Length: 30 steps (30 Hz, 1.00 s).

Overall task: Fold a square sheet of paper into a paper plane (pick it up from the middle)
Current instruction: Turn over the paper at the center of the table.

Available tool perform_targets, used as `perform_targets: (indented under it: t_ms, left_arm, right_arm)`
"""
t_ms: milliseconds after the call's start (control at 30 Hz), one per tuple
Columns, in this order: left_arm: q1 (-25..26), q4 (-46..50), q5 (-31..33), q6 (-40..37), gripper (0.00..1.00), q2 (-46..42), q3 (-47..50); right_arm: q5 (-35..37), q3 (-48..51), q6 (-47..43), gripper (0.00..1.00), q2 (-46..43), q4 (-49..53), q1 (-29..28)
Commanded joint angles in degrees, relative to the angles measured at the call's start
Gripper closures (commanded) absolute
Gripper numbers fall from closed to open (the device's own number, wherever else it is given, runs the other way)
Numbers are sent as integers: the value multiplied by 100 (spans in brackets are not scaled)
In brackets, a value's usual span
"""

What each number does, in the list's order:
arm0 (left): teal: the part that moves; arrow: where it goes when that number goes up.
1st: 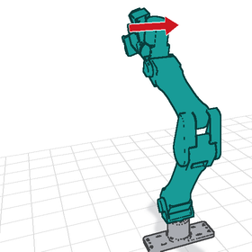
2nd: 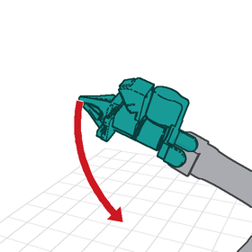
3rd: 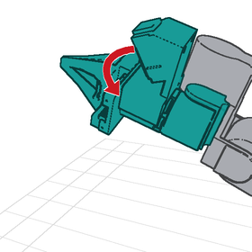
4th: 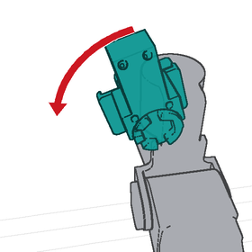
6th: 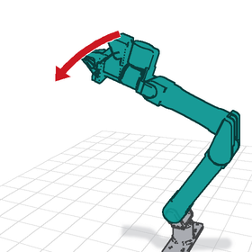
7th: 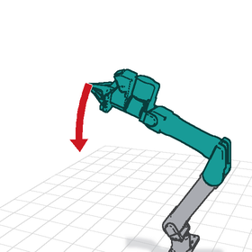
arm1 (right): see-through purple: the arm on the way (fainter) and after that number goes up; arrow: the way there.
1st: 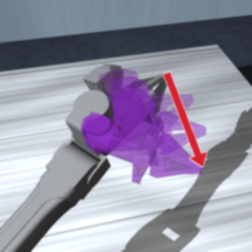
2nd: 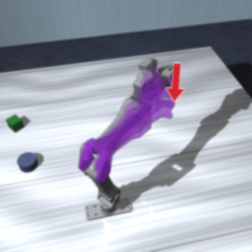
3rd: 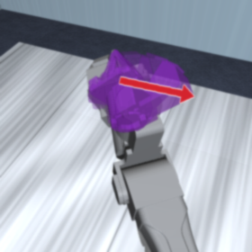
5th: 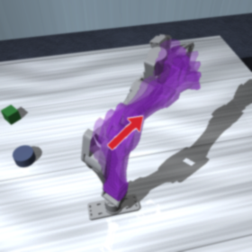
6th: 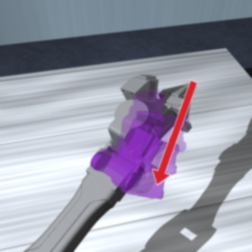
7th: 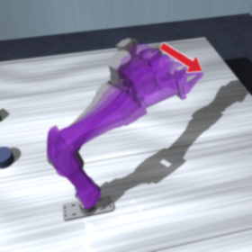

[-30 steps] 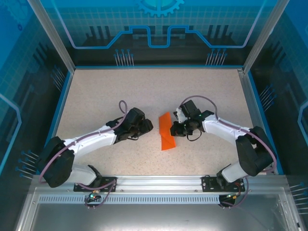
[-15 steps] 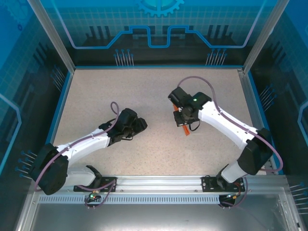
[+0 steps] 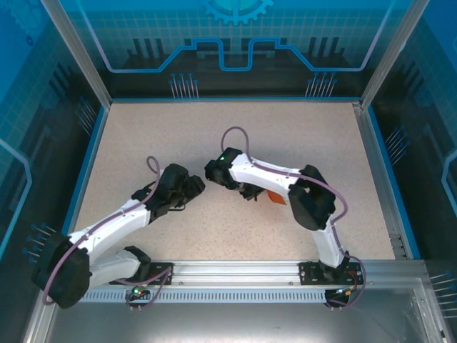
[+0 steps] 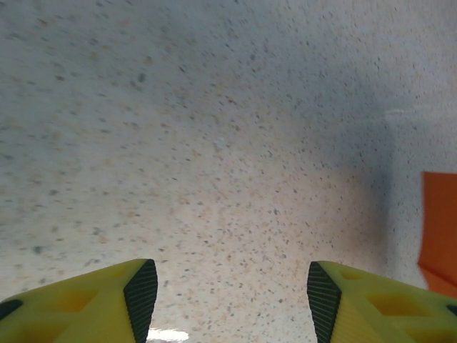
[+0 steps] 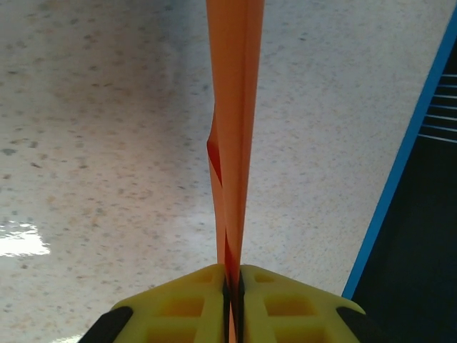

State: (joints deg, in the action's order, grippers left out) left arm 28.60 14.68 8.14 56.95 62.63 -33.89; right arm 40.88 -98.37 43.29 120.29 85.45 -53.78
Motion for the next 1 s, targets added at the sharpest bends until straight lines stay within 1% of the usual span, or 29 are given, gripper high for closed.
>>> perform_targets:
  t_ms: [0, 67, 133, 200, 267, 300, 333, 367, 400, 433, 467, 533, 633, 667, 733, 767, 833, 867, 900, 967]
  left_arm:
    - [-139, 502, 462, 26, 36, -481, 287]
    - [-187, 693, 674, 125, 33, -793, 444]
    - [-205, 918, 866, 154, 32, -1067, 521]
    - [-210, 1096, 1035, 149, 32, -1334, 558]
    - [-208, 1211, 1156, 153, 29, -1611, 618]
    - [-213, 1236, 1191, 147, 28, -1707, 637]
    - [-208, 1279, 1224, 141, 27, -1821, 634]
    - [-212, 1345, 1254, 133, 26, -1899, 605]
    - [-214, 1397, 1281, 104, 25, -1957, 578]
    - [-214, 1415, 1282, 36, 25, -2004, 540]
    - [-213, 1407, 1255, -60, 23, -2027, 494]
    - [-215, 1310, 1114, -268, 22, -1961, 399]
    - [-212, 938, 510, -607, 23, -1573, 218]
    - [-206, 755, 218, -678, 26, -1378, 150]
    - [-193, 267, -458, -754, 31, -929, 64]
    - [-169, -61, -836, -755, 34, -632, 14]
    - [26, -511, -1313, -761, 44, -13, -194]
    - [234, -578, -1372, -790, 53, 283, -406]
    - [476, -570, -1317, -833, 58, 538, -605]
    - [1008, -575, -1205, -926, 60, 1198, -1179]
  right_arm:
    - [-517, -236, 133, 86, 324, -259, -130]
    - [-909, -226, 29, 83, 479, -676, -133]
    - [-1227, -250, -154, 82, 605, -966, -133]
    - [-1481, -337, -270, 78, 656, -1164, -134]
    - [-2126, -264, -517, 72, 557, -1704, -135]
    - [-2457, -209, -622, 72, 495, -1973, -131]
    - [-2828, -141, -734, 70, 397, -2294, -118]
    - [-3222, -62, -829, 66, 264, -2607, -79]
    - [-3428, 1, -848, 61, 117, -2825, -56]
    - [-3609, 74, -875, 52, -52, -3041, -6]
    - [-3746, 162, -915, 50, -275, -3231, 47]
    - [-3722, 443, -930, 49, -752, -3527, 173]
    - [-3681, 1275, -835, 49, -1580, -3994, 577]
    - [-3870, 1769, -816, 49, -1920, -4312, 810]
    - [-4428, 2696, -751, 53, -2465, -4925, 1316]
    - [-4735, 3144, -728, 56, -2735, -5234, 1574]
    - [-5255, 3837, -733, 57, -3113, -5789, 2028]
    - [-5614, 4113, -772, 57, -3236, -6038, 2257]
    - [-5848, 4286, -795, 59, -3301, -6174, 2433]
    - [-6205, 4583, -853, 63, -3379, -6358, 2741]
